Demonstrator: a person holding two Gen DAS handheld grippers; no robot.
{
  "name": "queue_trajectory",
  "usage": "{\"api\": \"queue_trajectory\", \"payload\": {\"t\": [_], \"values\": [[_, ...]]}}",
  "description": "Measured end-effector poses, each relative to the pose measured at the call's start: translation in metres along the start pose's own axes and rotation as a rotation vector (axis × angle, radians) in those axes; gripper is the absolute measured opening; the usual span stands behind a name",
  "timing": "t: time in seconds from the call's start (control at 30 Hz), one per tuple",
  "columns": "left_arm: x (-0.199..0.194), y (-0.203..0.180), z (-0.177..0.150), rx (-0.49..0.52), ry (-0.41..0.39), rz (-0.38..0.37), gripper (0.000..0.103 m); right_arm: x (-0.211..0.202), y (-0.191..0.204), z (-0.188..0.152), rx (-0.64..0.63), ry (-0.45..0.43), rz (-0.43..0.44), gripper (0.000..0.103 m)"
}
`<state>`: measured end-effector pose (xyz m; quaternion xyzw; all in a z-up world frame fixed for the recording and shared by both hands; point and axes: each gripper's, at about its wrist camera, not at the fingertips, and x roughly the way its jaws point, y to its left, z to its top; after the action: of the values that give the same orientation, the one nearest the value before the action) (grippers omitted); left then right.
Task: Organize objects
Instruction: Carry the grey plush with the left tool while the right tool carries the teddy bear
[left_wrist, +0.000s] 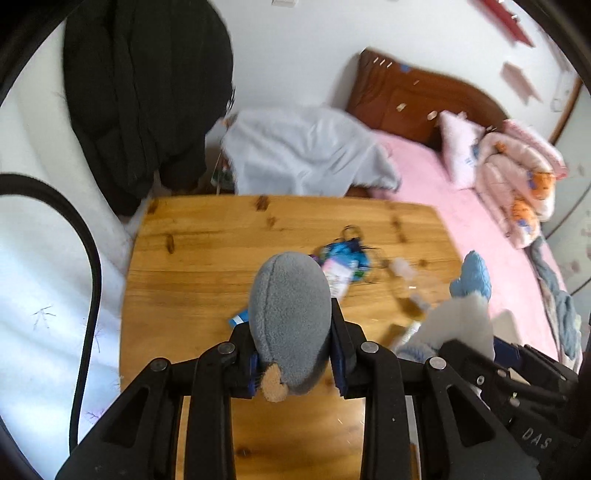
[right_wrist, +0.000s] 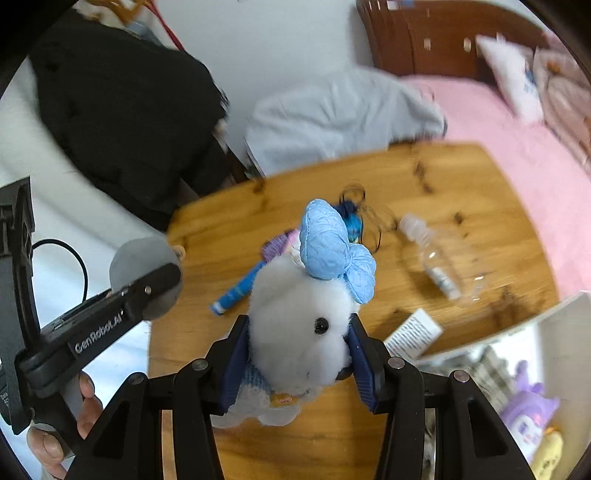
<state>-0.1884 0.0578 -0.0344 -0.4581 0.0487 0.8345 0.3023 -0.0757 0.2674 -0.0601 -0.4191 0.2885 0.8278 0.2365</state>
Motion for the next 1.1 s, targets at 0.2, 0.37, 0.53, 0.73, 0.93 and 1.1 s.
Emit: {"api": "queue_trajectory", "payload": {"t": [0.2,0.37,0.53,0.73,0.93,1.1], "values": [[-0.068,-0.024,-0.017,0.054,-0.102,-0.049,0.031,-0.088,0.010,-0.036,-0.034,-0.205,0.009,0.051],[-0.113,-0.051,-0.034,0.102,-0.166,-0.110,0.032,-0.153,0.007,-0.068,-0.040,-0.367,0.001,0.051],[-0.136,-0.087,-0.056,0.169,-0.195,-0.175,0.032,-0.200,-0.007,-0.090,-0.030,-0.488,-0.031,0.051],[-0.129,-0.137,-0.072,0.242,-0.133,-0.254,0.032,-0.241,-0.032,-0.107,-0.004,-0.613,-0.108,0.052],[-0.104,-0.180,-0.079,0.306,-0.068,-0.252,0.032,-0.261,-0.067,-0.113,-0.026,-0.693,-0.255,0.052],[-0.073,-0.211,-0.093,0.339,0.024,-0.249,0.032,-0.241,-0.094,-0.101,-0.086,-0.633,-0.378,0.053]]}}
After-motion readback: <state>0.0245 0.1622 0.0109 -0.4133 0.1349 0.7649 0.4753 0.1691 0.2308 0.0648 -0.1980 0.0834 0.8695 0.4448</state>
